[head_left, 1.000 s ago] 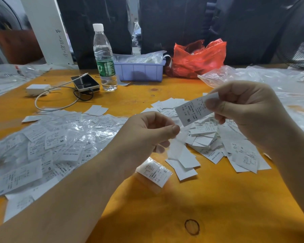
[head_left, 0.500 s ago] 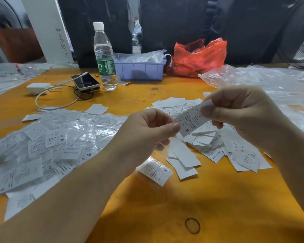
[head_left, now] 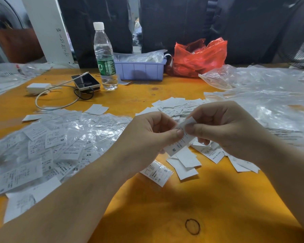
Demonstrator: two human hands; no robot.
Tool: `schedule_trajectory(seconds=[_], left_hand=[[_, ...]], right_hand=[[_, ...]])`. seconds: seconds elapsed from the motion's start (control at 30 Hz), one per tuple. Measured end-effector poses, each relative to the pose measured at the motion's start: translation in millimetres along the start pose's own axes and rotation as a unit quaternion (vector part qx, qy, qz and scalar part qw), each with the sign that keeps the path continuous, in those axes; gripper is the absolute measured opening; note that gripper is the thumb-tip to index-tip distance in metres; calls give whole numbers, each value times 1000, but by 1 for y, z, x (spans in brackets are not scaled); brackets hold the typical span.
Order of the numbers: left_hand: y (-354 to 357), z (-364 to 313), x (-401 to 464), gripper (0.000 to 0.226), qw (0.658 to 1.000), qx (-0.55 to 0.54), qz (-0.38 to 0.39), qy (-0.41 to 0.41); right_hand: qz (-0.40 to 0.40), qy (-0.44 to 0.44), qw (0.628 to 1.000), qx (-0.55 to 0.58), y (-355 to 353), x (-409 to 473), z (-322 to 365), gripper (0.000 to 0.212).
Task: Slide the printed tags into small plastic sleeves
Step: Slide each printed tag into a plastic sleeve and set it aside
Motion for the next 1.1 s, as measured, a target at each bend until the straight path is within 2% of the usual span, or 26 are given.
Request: schedule_trajectory(seconds=[0.17,0.4,0.5,0.63,0.8,0.9,1.0,1.1], left_hand=[[1,-1,-1,7,1000,6,-5,2],[0,-1,0,8,1000,-2,-20,0],[0,0,0,9,1000,-4,-22,-3],[-1,0,0,10,999,-3,-37,-4],[-1,1,1,11,999,0,-41,-7],[-2,2,1,13,999,-3,-41,-8],[-3,3,2,15,999,3,-44,-5],[-4,4,3,19,999,5,-41,-15]], right_hand=[[4,18,1000,4,0,-1,1,27],[-78,8,997,-15,-15,0,7,16],[-57,10,998,-36,-11,0,7,10],[-27,9,999,-31,-3,0,5,13],[-34,6,999,-27,-5,0,5,10],[-34,17,999,-13,-8,0,6,17],[5,28,1000,-3,-2,-1,5,26],[-1,27,1000,-5,0,0,4,20]])
Point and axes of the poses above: each hand's wrist, its own x-axis towards the middle knuckle, its own y-axis out of the palm, z = x × y, the point moved 4 cm from there along x, towards the middle knuckle, and after that the axes turned 8 degrees about -y, right-handed, at the moved point
